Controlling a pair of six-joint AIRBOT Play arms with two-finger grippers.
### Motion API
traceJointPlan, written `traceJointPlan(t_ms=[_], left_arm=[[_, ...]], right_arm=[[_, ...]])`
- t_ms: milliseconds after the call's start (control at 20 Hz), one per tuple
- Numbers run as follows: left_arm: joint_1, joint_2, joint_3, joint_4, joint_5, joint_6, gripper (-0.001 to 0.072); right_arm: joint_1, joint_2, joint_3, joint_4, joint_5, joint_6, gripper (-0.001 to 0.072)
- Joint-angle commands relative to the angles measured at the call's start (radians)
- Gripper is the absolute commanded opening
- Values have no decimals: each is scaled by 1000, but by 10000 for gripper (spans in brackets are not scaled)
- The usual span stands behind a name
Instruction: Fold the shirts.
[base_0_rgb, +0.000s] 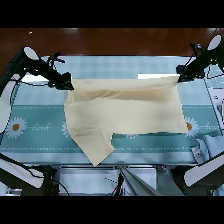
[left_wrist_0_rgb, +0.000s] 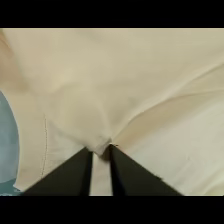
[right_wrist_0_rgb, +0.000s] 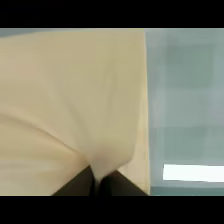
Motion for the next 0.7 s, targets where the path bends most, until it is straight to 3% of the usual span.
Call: traceJointPlan(t_ms=[0,150,300,450,500,550,650], left_arm=[[-1,-8,4,-2,-37,-9,370],[38,47,4,-1,-68,10,381],[100,148,-31,11,-193,79,382],[194,353,-303,13,-131,113,395],[227,430,-438,13,-95,119,503],[260,502,-570,8,-68,119,590],[310,610,-775,-46,-50,151,594]], right_arm=[[-3,-5,0,9,94,-48,353],[-25,26,0,-26,249,-81,366],[-77,110,-14,-169,289,-72,366],[-192,241,-169,-158,264,-81,381],[-241,291,-251,-121,234,-95,445],[-287,335,-332,-65,196,-114,451],[-365,415,-484,102,114,-166,450]])
